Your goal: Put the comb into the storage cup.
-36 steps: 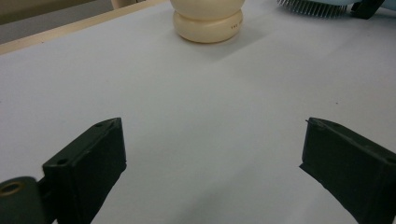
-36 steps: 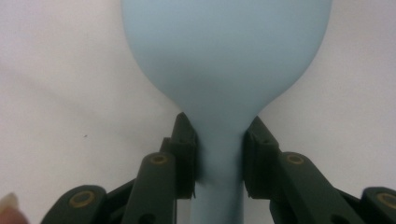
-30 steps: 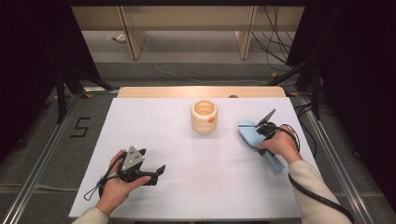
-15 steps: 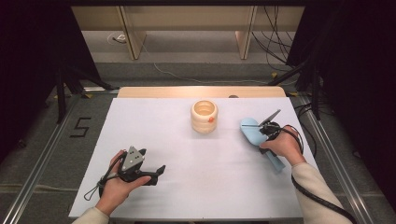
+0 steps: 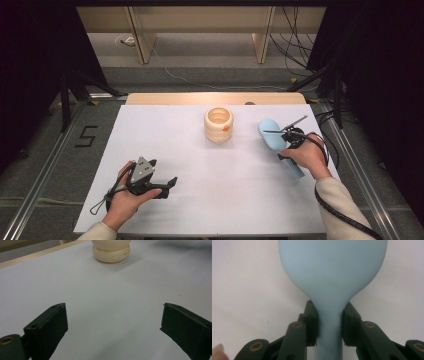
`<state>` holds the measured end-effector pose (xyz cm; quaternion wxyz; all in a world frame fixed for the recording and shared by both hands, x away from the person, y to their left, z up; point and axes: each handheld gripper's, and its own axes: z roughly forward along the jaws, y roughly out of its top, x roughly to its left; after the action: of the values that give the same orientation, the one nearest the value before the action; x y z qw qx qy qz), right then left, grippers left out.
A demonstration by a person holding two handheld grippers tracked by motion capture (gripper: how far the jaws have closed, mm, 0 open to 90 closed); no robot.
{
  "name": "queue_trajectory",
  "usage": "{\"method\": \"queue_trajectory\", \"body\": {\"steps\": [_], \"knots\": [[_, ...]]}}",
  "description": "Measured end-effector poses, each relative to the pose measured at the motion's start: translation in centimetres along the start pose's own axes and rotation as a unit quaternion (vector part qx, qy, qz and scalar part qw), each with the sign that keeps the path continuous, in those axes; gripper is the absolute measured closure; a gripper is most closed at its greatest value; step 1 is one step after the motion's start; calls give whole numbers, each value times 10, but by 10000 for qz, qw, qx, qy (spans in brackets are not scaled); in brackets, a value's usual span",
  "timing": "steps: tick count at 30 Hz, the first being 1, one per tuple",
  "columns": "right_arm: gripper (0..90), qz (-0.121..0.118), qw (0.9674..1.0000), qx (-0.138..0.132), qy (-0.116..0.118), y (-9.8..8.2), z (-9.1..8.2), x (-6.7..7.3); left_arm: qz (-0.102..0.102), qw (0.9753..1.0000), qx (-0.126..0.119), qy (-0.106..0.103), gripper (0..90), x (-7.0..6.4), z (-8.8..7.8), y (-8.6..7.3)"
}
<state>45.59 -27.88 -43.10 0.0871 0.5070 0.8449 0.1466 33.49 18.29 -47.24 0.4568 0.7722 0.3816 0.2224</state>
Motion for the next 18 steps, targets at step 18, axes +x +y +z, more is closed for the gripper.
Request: {"method": "queue_trajectory", "body": {"steps": [18], "knots": [[704,103,9973,-721,112,-5,-9,4,3,10000,9,3,63,0,0,0]]}}
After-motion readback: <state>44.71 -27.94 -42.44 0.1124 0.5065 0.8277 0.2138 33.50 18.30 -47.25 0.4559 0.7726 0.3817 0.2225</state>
